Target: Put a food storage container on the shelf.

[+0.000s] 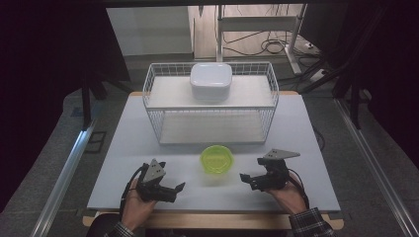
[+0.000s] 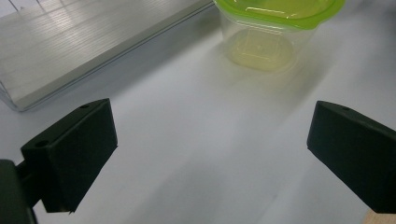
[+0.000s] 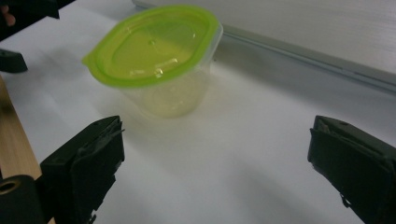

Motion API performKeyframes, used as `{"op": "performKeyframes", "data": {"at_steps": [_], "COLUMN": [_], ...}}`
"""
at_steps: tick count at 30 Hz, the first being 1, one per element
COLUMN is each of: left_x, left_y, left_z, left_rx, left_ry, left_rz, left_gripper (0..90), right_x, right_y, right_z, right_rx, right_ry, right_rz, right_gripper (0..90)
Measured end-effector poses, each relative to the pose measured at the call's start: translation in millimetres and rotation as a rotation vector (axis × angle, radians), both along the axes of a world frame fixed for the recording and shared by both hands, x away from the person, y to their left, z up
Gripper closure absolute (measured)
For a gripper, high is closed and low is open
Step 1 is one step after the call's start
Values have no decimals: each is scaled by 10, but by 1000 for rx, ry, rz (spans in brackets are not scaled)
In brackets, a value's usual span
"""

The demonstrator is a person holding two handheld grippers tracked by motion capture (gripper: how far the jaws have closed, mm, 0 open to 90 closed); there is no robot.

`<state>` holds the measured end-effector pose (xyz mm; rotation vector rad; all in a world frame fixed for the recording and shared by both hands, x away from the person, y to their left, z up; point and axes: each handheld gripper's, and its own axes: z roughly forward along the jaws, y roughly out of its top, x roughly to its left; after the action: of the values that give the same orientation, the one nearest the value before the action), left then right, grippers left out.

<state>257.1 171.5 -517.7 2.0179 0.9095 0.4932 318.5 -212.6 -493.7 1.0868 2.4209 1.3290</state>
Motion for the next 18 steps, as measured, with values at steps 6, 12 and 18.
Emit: {"op": "performKeyframes", "data": {"at_steps": [6, 12, 18], "left_x": [1, -9, -13], "left_y": [-21, -55, -64], "left_z": [-17, -23, -25], "left_rx": [25, 60, 62], "left_ry": [4, -6, -6], "left_rz": [-11, -26, -34], "left_gripper": [15, 18, 21], "right_x": [163, 385, 582], "right_y": [87, 211, 315], "right_z": [89, 178, 161], "right_rx": [9, 33, 76], "right_ry": [92, 126, 202], "right_rz": [12, 35, 35], "right_gripper": [46, 233, 452]}}
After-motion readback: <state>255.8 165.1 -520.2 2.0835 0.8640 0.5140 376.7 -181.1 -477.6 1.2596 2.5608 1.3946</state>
